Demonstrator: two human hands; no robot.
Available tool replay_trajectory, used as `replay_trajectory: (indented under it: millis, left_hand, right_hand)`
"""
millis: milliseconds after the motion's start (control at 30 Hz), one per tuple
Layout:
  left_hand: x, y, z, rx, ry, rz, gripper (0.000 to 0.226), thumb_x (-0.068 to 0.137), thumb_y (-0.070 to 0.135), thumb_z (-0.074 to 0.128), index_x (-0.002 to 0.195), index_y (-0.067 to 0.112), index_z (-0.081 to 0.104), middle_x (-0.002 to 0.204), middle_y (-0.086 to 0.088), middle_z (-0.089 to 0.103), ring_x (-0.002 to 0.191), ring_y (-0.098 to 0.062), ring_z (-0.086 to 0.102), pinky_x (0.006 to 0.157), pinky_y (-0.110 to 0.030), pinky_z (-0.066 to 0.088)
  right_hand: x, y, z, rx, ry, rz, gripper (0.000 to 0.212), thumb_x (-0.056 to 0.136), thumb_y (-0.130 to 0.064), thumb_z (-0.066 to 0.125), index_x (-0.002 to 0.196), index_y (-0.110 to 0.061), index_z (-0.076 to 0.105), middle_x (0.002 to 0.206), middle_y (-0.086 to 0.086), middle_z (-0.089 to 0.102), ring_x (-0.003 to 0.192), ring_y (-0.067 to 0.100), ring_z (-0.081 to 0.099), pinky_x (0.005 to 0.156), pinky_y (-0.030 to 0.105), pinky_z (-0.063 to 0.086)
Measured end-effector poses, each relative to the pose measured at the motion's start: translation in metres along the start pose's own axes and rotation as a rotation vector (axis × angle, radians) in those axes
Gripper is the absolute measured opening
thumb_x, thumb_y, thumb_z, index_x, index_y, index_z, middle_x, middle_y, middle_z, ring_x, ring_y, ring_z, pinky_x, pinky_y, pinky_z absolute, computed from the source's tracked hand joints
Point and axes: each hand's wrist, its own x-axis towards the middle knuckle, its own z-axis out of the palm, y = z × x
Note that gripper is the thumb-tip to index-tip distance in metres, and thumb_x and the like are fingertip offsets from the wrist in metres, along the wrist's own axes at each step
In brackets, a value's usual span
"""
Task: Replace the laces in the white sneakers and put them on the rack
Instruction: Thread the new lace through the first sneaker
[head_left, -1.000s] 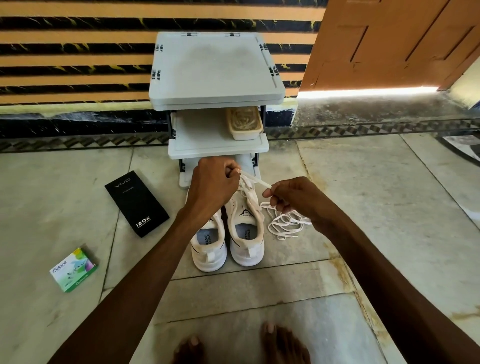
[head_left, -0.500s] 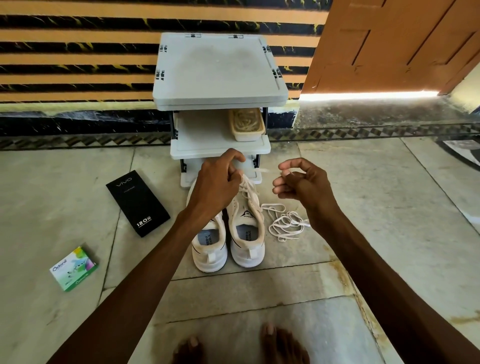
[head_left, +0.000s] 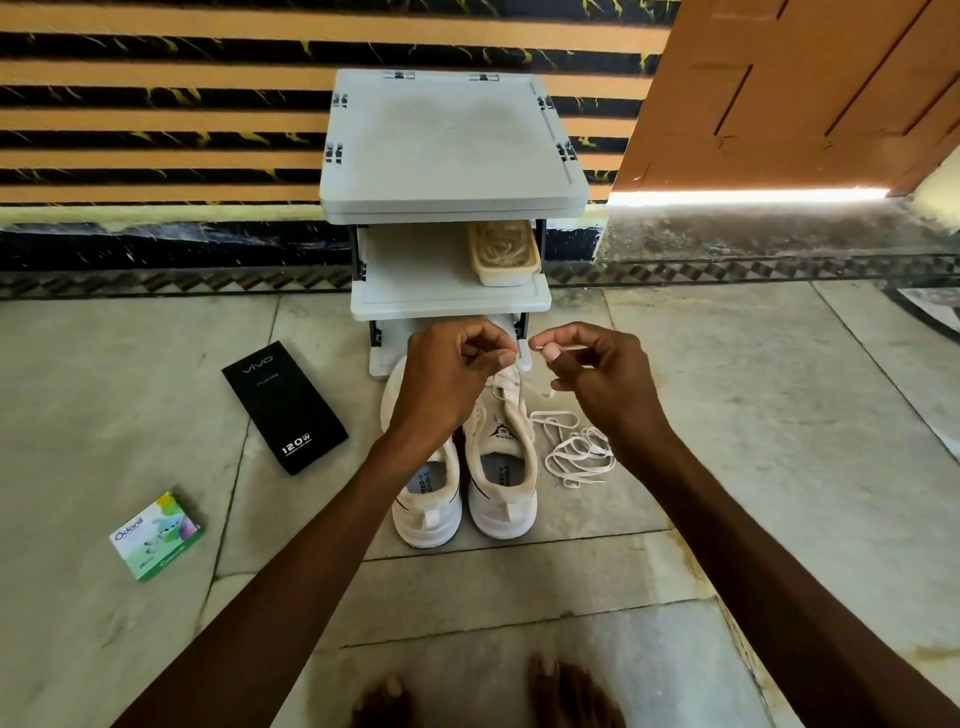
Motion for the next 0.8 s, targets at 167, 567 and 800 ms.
replay_trajectory:
  millis: [167,567,800]
  left_hand:
    - [-0.0036,0.0027,0.0019,-0.085,-0.004,-0.017,0.021,0.079,0.008,0.079,0.094,0.019,0.069,0.078,0.004,0.071,0.076,-0.007,0.069,0.073,-0.024,0.056]
    - [-0.0065,0.0089,0.0027,-0.095,-0.011,0.049,0.015,0.079,0.017,0.078,0.084,0.028,0.070,0.079,0.009,0.073,0.077,-0.008,0.069,0.073,-0.028,0.058]
    - [-0.0056,0.0061,-0.0026,-0.225,-0.012,-0.021,0.014,0.082,0.007,0.075,0.089,0.019,0.073,0.085,-0.002,0.075,0.080,-0.015,0.071,0.075,-0.025,0.057]
  right_hand:
    - [-0.0023,-0.0014,0.0072,0.019,0.033,-0.031,0.014,0.088,-0.006,0.069,0.093,-0.016,0.077,0.079,-0.004,0.074,0.064,0.006,0.067,0.062,0.019,0.054]
    - [-0.0036,-0.0026,0.0084,0.111,0.019,0.058,0.007,0.082,-0.012,0.077,0.088,-0.015,0.077,0.076,0.004,0.075,0.071,0.019,0.072,0.067,0.032,0.060]
    - [-0.0016,-0.0049,-0.0006,0.150,-0.066,0.057,0.012,0.089,-0.012,0.068,0.099,-0.014,0.075,0.074,0.001,0.071,0.062,0.009,0.060,0.059,0.025,0.051]
